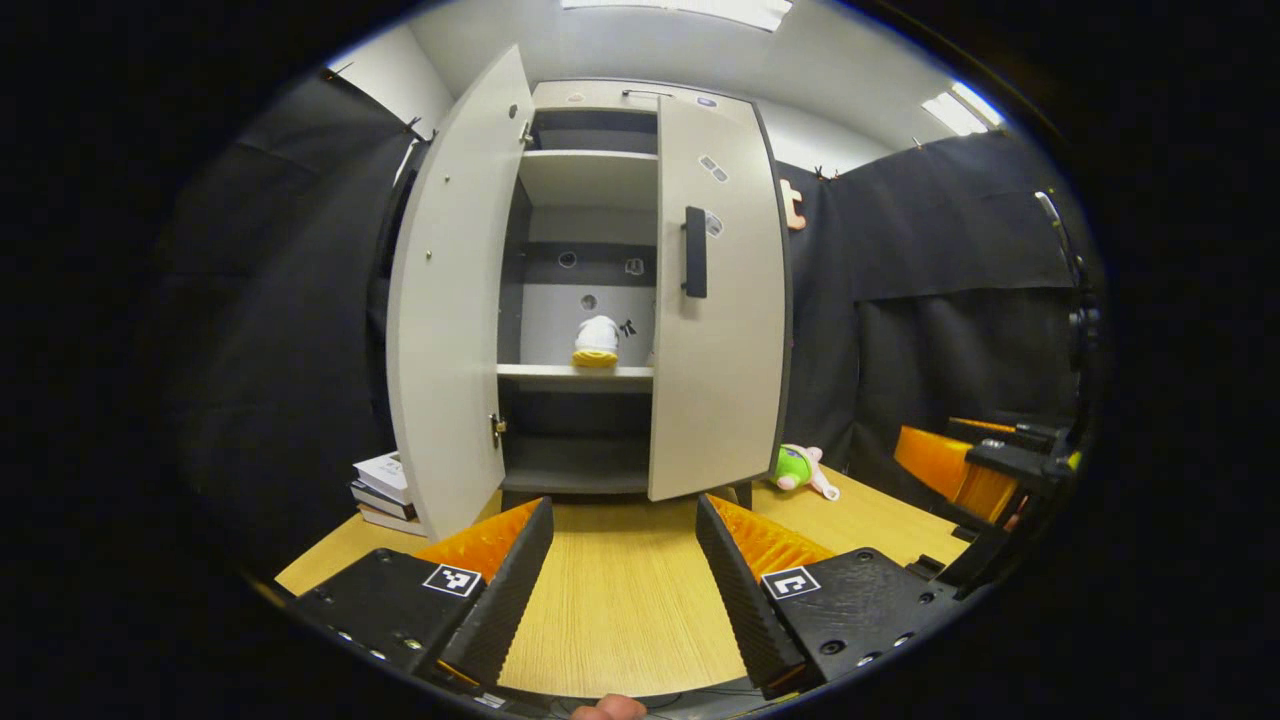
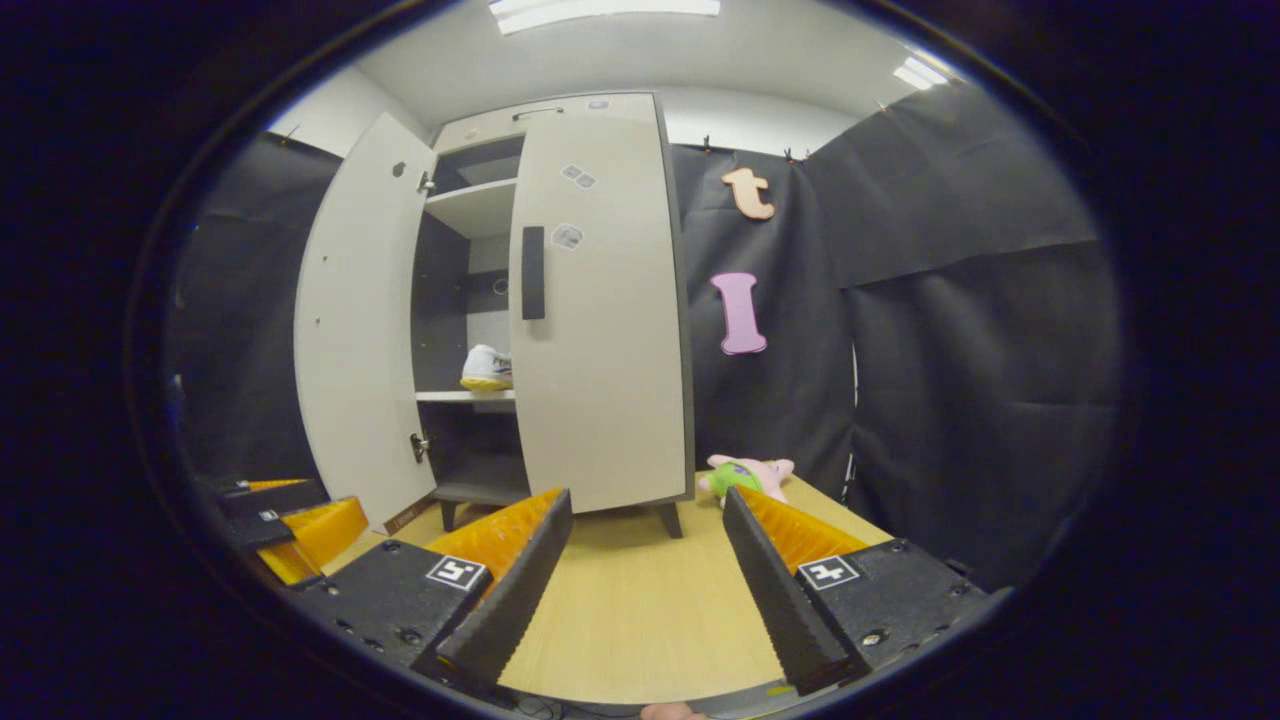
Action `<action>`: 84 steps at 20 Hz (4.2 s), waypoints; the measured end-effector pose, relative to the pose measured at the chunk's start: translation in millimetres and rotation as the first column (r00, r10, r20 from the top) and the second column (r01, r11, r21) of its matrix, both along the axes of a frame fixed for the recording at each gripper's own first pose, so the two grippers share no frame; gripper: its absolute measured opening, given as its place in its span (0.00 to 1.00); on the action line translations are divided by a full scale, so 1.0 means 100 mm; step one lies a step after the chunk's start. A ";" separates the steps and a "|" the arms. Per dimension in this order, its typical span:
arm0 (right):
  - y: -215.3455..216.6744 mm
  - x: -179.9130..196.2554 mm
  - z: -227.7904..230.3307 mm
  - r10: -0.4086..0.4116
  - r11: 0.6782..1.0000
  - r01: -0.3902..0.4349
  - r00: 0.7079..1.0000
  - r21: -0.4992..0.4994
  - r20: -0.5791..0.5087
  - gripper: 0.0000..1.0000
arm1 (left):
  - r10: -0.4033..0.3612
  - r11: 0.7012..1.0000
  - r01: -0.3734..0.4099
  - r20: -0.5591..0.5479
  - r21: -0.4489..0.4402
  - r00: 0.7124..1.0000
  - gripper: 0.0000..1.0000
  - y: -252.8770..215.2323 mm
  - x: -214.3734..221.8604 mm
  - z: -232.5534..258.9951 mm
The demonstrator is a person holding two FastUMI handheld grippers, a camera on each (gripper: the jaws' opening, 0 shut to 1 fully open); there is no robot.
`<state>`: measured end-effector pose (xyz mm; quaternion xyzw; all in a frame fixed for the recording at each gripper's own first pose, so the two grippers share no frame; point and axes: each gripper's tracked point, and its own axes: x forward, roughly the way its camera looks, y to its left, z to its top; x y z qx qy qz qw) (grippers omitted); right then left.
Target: Grab one shoe with the right hand and put it into the shoe cabinet, grab the other shoe with the left hand and put it into the shoe cabinet; then close the right door with the right hand and the left door with the left hand.
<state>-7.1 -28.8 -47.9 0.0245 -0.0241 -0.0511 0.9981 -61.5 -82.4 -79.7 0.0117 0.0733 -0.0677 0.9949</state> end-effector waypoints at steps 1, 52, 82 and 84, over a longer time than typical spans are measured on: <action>0.00 0.00 0.01 0.001 1.000 -0.001 1.000 -0.009 0.004 0.99 | 0.045 0.999 -0.045 0.032 0.001 0.998 0.86 0.17 0.03 0.14; -0.46 0.12 0.02 -0.089 0.996 0.089 0.996 -0.022 -0.007 0.99 | 0.116 0.992 -0.112 0.065 -0.059 0.991 0.91 1.17 2.39 1.34; -0.05 0.01 0.00 0.003 0.999 -0.003 1.000 -0.044 0.004 0.98 | -0.033 0.998 0.037 0.074 -0.053 0.997 0.91 0.21 0.51 0.50; 0.01 0.04 -0.04 0.019 0.999 -0.019 1.000 -0.050 -0.007 0.98 | -0.025 0.999 0.029 0.087 -0.045 0.996 0.92 0.20 0.41 0.38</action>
